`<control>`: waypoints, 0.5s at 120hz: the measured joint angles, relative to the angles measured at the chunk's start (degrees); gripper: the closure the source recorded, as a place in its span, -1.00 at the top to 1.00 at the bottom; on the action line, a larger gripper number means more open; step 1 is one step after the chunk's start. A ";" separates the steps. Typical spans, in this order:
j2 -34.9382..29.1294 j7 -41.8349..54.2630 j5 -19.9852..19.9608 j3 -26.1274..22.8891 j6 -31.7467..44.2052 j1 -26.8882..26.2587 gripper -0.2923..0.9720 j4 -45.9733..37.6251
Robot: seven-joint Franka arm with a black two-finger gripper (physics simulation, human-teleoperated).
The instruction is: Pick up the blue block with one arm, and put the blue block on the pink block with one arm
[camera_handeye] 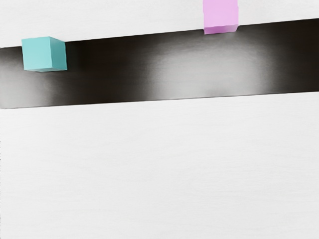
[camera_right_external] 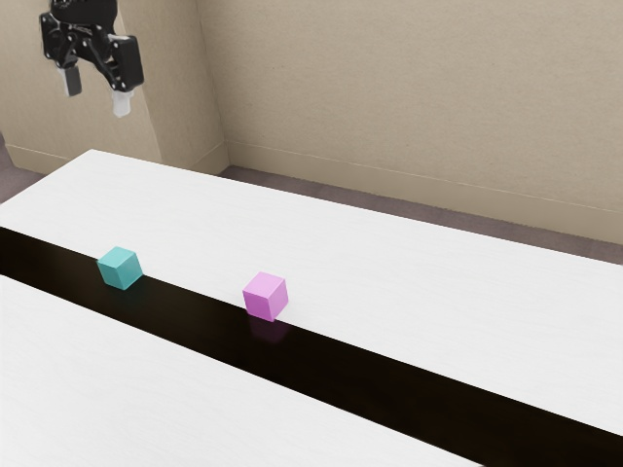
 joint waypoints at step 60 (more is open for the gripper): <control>7.93 1.01 0.12 0.52 15.19 8.60 0.54 -14.02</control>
